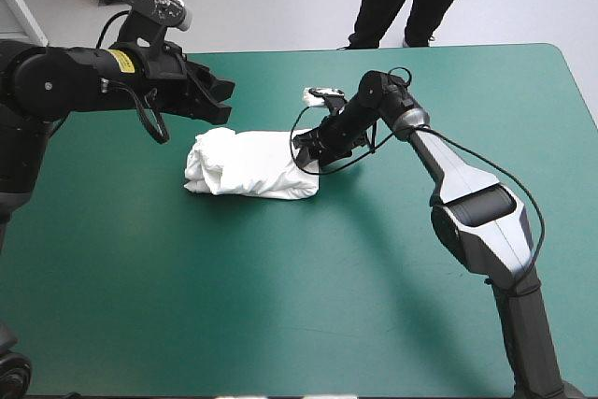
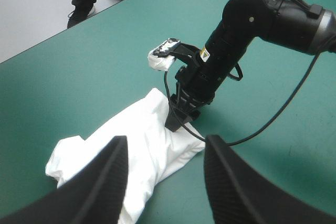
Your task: Fold the cloth
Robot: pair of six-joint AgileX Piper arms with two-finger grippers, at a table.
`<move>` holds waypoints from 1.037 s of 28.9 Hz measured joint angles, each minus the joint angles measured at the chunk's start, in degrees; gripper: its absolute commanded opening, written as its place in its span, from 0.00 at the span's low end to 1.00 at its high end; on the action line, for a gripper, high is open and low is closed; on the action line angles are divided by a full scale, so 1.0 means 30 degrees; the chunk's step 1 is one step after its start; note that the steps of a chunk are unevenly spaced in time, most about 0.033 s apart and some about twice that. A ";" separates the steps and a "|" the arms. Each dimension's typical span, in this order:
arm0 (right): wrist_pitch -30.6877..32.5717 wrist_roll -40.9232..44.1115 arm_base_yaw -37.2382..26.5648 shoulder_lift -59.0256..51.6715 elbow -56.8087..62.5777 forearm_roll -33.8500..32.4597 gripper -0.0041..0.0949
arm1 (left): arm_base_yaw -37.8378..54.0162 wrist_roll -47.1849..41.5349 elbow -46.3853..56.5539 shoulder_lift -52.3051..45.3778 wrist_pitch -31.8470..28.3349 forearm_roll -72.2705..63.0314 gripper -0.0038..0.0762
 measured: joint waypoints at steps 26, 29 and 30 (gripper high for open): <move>0.0500 0.1106 -0.3635 -0.2566 0.1680 -0.5977 0.03 | 0.0000 -0.0278 0.0000 -0.0038 0.0000 -0.1151 0.47; 0.0500 0.1162 -0.5659 -0.4363 0.4339 -0.6633 0.03 | 0.0000 -0.0278 0.0000 -0.0254 0.0000 -0.1218 0.47; 0.0500 0.1162 -0.6371 -0.4888 0.5032 -0.6844 0.03 | 0.0000 -0.0278 0.0000 -0.0321 0.0000 -0.1218 0.47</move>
